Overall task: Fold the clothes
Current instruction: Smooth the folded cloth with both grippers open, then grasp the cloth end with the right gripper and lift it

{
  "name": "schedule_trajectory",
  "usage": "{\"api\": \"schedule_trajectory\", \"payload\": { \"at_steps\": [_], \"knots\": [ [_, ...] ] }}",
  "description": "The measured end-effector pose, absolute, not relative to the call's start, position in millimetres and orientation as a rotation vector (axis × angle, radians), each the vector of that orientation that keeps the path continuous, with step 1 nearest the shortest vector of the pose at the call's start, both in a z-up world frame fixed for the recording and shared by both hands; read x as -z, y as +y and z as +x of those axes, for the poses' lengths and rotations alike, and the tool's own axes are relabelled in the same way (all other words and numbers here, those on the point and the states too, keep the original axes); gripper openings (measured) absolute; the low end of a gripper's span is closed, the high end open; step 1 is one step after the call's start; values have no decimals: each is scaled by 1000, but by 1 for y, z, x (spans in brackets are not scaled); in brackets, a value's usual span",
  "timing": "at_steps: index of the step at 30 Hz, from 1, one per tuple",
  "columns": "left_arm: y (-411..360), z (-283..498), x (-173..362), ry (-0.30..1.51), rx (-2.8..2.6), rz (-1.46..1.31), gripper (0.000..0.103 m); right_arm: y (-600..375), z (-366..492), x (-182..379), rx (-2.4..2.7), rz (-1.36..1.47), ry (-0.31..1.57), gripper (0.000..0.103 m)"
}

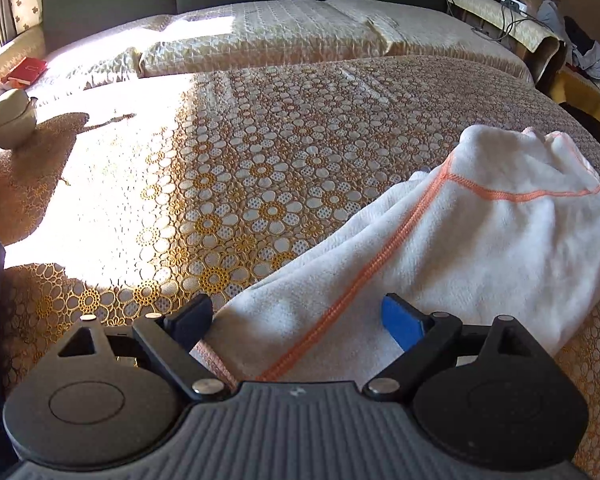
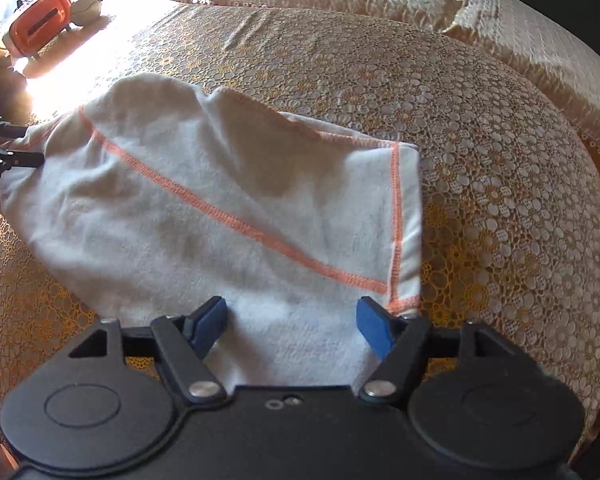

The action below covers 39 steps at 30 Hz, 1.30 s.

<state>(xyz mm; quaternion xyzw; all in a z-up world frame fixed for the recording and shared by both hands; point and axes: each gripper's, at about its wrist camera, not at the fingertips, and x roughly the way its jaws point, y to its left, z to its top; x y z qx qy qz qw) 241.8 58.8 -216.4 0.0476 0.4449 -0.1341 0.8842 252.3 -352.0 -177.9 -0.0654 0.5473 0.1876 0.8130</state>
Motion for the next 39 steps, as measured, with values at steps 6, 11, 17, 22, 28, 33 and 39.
{"api": "schedule_trajectory", "payload": {
  "at_steps": [6, 11, 17, 22, 28, 33, 39],
  "knots": [
    [37, 198, 190, 830, 385, 111, 92, -413, 209, 160, -222, 227, 1107, 103],
    [0, 181, 200, 840, 459, 106, 92, -452, 180, 189, -58, 712, 1110, 103],
    [-73, 169, 197, 772, 614, 209, 92, -448, 175, 206, 90, 925, 1079, 103],
    [-110, 183, 204, 769, 669, 224, 70, -442, 183, 214, 173, 986, 1052, 103],
    [-117, 214, 216, 850, 590, 171, 30, -439, 183, 224, 265, 1147, 996, 103],
    [-122, 223, 218, 842, 587, 171, 30, -433, 188, 228, 285, 1149, 997, 103],
    [-122, 224, 230, 873, 578, 149, 30, -426, 196, 228, 333, 1062, 1002, 103]
  ]
}}
